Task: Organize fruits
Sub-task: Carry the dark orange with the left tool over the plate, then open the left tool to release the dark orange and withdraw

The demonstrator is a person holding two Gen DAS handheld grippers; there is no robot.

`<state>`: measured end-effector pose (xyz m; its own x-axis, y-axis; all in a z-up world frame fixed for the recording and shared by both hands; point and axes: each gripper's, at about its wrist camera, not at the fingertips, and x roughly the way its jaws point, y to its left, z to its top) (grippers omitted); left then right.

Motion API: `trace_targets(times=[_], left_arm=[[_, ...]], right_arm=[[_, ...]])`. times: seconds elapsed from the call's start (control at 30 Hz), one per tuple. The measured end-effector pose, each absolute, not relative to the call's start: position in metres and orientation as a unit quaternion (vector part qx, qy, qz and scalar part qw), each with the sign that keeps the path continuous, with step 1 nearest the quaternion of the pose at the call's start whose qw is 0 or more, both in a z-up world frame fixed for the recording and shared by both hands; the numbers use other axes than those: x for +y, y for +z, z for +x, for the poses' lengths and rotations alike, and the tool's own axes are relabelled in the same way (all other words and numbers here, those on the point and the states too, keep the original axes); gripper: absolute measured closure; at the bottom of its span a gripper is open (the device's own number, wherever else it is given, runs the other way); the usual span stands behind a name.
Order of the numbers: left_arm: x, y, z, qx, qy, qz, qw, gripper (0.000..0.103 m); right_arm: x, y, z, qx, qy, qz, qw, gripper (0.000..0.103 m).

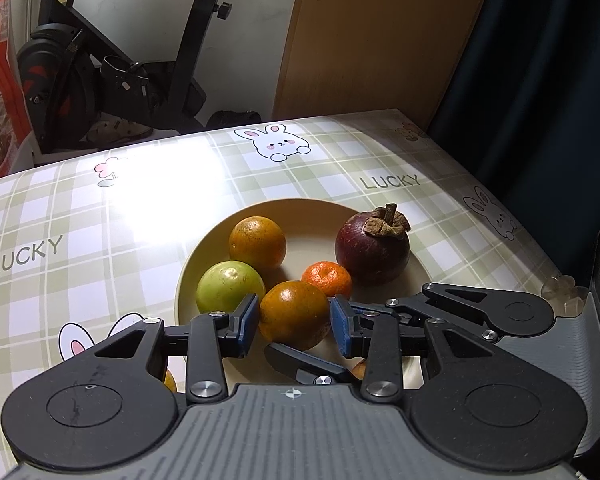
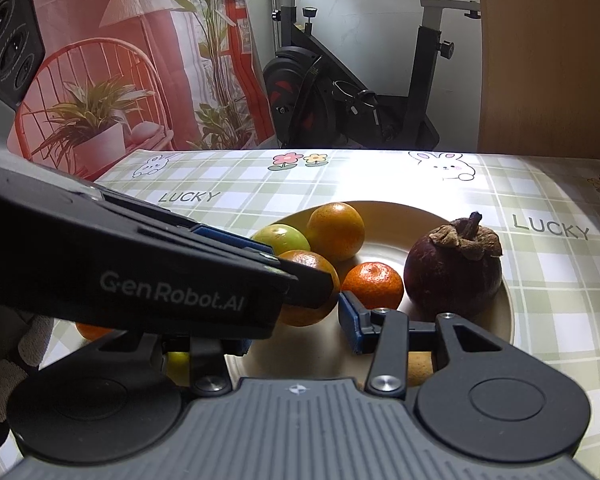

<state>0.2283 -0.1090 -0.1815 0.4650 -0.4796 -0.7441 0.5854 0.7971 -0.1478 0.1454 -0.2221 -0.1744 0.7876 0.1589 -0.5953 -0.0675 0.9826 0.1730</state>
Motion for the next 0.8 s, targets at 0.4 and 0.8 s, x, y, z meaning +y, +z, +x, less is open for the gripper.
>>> trace_targets(times=[0.4, 0.8], left_arm=[[-0.104, -0.187, 0.232, 0.422, -0.316, 0.041, 0.849, 0.061], [-0.053, -0.134, 0.226, 0.361, -0.308, 0.032, 0.879, 0.061]], right_arm=[[-0.219, -0.172, 0.149, 0.332, 0.053, 0.064, 0.940, 0.057], [-0.225, -0.130, 0.136, 0.286, 0.051, 0.059, 0.955, 0.057]])
